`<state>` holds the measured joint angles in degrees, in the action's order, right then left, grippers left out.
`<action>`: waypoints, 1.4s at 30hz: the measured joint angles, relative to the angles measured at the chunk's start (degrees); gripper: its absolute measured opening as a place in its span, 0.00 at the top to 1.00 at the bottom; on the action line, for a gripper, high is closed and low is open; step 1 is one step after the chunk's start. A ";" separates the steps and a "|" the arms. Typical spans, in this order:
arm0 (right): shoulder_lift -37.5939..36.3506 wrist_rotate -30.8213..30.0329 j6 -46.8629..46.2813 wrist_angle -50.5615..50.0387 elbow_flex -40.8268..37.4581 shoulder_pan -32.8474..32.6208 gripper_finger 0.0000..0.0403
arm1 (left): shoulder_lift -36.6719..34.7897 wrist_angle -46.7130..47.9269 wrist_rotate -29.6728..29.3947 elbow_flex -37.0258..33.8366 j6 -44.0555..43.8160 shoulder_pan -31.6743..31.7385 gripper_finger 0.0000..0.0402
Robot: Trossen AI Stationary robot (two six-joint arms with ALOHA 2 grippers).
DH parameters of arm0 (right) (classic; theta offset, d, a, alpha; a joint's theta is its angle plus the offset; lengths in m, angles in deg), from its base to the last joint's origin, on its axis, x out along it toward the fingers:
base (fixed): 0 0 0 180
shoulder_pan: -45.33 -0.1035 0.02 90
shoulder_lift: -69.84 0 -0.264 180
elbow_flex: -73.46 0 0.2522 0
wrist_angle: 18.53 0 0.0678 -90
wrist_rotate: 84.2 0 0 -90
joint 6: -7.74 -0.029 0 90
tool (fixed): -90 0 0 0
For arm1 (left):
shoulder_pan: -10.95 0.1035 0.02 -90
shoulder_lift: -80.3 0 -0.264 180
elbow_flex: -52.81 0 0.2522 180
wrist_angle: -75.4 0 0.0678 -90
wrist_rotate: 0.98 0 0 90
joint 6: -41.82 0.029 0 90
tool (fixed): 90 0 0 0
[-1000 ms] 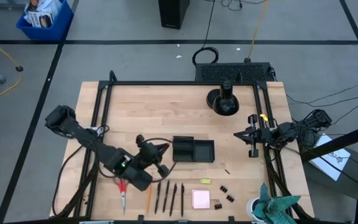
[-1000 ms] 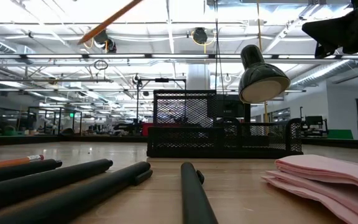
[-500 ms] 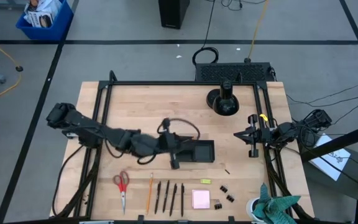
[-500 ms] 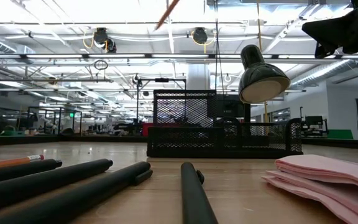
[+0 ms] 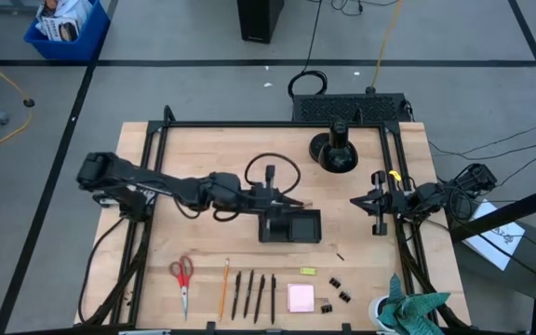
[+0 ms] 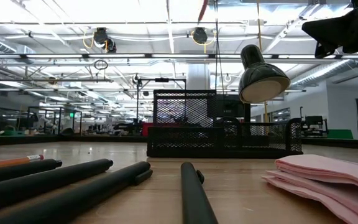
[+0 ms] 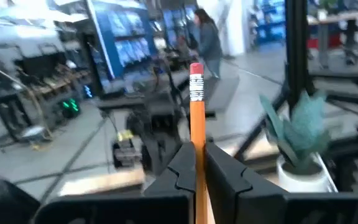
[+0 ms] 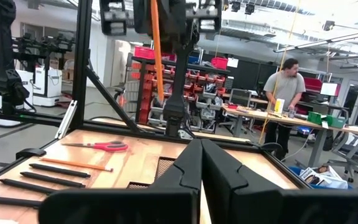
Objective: Pick and place office supplies into organizer
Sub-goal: Put the orange pencil into the black desk organizer
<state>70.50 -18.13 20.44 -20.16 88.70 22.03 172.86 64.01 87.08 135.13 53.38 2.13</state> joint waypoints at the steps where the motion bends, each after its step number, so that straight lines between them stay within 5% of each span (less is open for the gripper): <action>1: -0.01 -0.03 -0.01 0.12 -0.01 0.00 1.00 | 0.14 -1.89 1.24 -1.32 0.10 0.39 0.96; 11: 0.01 -0.01 -0.02 0.12 0.00 0.01 1.00 | 0.00 -29.96 5.23 -19.18 -7.27 5.59 0.96; 42: 0.01 -0.01 0.12 2.22 0.00 -0.01 1.00 | 14.76 -34.95 1.93 -23.16 -17.33 8.85 0.94</action>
<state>70.51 -18.14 20.56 -17.94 88.70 22.03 187.62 29.06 89.01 111.97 36.05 10.98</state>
